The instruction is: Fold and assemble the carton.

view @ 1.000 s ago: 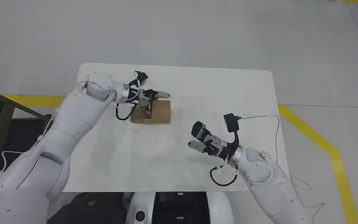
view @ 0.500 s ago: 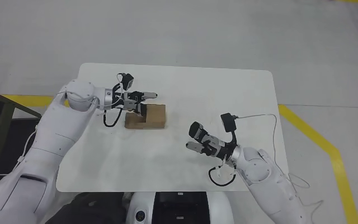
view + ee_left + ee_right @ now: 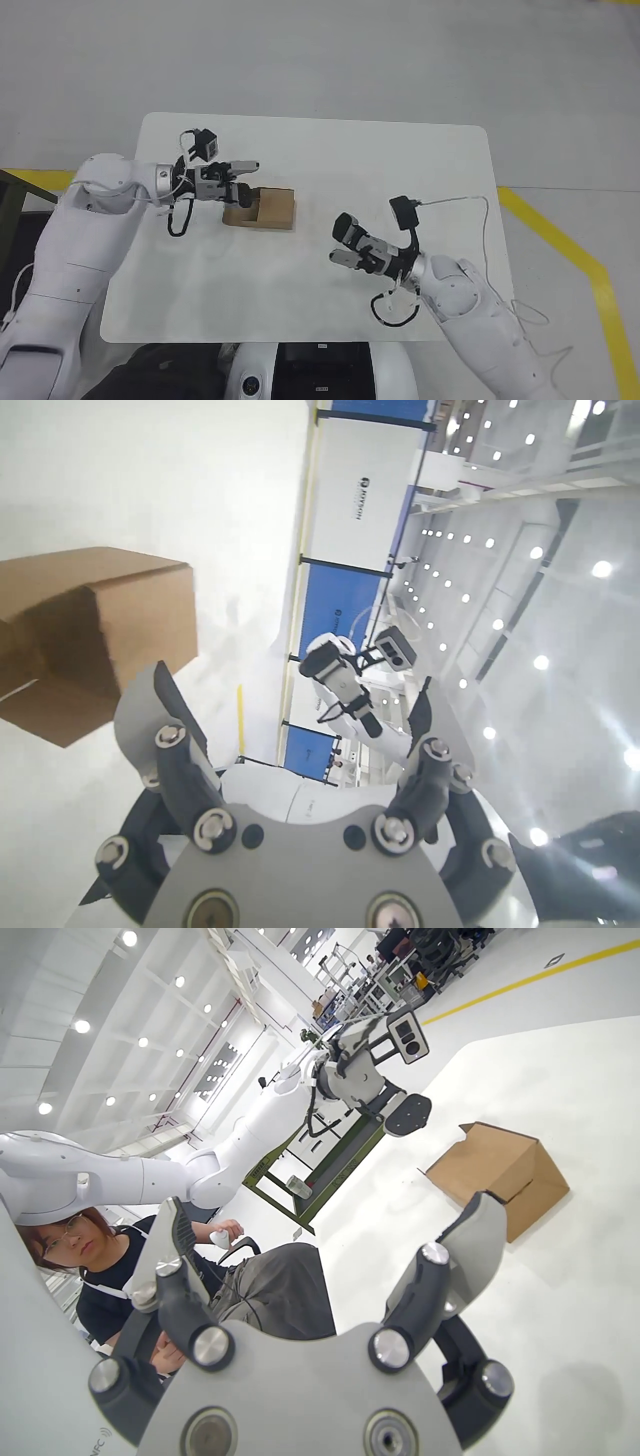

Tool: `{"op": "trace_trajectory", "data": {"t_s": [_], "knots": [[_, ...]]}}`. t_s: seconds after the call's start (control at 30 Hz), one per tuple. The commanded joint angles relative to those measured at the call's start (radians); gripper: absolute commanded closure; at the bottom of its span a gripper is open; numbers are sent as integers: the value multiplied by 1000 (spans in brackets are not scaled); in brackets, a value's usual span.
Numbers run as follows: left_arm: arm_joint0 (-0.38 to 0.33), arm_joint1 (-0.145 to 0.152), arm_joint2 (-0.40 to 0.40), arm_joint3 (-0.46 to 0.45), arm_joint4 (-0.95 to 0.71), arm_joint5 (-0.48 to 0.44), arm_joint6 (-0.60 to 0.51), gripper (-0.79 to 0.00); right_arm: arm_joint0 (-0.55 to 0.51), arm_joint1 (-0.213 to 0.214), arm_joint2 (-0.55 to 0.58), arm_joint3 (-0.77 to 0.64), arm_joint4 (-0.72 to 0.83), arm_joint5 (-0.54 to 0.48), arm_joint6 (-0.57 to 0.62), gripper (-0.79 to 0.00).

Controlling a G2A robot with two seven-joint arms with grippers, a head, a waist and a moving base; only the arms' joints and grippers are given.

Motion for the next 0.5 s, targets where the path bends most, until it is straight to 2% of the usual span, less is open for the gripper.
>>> {"op": "trace_trajectory", "data": {"t_s": [0.0,0.13,0.27,0.47], "knots": [[40,4,-45,-16,-90,-25,-24,-785,59,-9,-32,58,40,6,20,-785],[82,5,-88,-33,-193,-58,-76,-785,162,-29,-80,143,-23,0,8,-785],[90,7,-106,-35,-238,-38,-135,-785,214,-49,-118,156,-296,28,-108,-785],[105,20,-161,-45,-204,-13,-158,-785,251,-70,-167,128,-683,150,-265,-785]]}}
